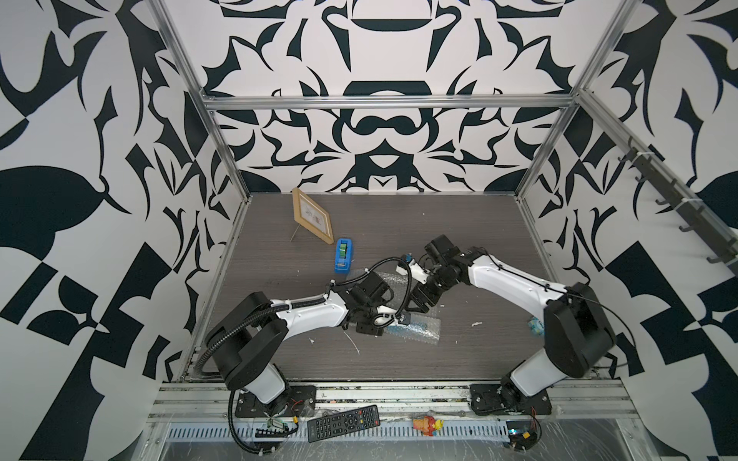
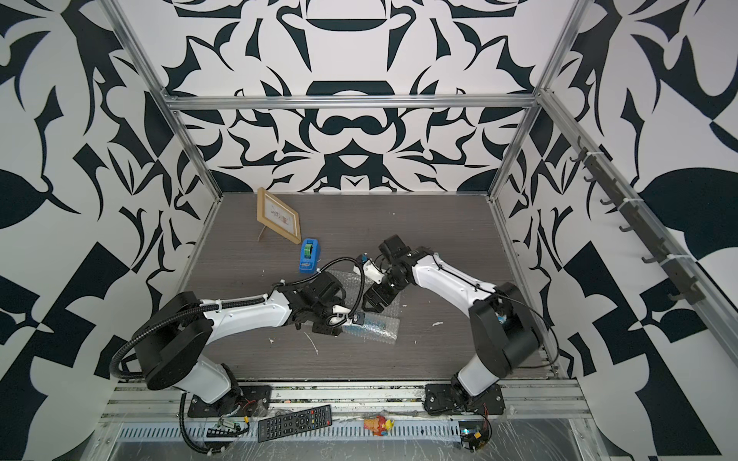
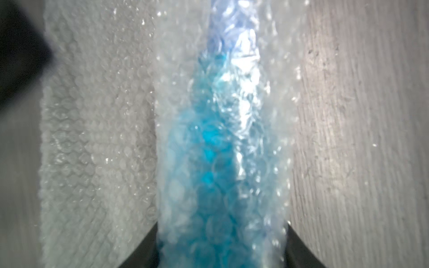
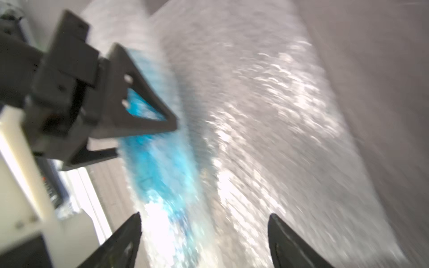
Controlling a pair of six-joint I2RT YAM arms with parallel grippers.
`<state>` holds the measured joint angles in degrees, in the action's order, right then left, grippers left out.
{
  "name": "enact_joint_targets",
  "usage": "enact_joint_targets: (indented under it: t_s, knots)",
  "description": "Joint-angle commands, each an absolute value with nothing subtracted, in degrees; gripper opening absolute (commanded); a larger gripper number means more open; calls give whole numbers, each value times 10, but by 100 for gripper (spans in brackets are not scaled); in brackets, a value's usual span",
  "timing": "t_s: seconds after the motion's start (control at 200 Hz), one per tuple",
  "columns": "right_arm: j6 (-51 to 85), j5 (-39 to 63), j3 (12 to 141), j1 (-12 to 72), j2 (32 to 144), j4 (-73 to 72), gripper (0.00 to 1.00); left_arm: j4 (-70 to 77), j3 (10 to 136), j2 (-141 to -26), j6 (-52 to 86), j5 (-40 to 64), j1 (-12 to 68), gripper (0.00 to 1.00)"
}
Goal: Wrap wine bottles in bubble wrap
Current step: Wrap the wine bottle in bubble wrap.
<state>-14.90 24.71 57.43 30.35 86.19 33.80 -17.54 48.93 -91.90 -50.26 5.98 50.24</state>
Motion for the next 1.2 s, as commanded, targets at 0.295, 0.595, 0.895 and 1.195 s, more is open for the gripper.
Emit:
enact_joint_targets:
  t_s: [0.295, 0.595, 0.895, 1.195]
  knots:
    - [-149, -52, 327, 450, 555, 101, 80, -461, 668, -1056, -412, 222, 412, 42]
    - [-302, -181, 317, 613, 611, 56, 84, -549, 729, -1108, -410, 290, 393, 42]
    - [-372, -162, 382, 632, 737, 17, 88, -593, 758, -1141, -420, 329, 390, 42]
    - [-397, -146, 393, 632, 806, -21, 91, -623, 779, -1160, -440, 374, 389, 42]
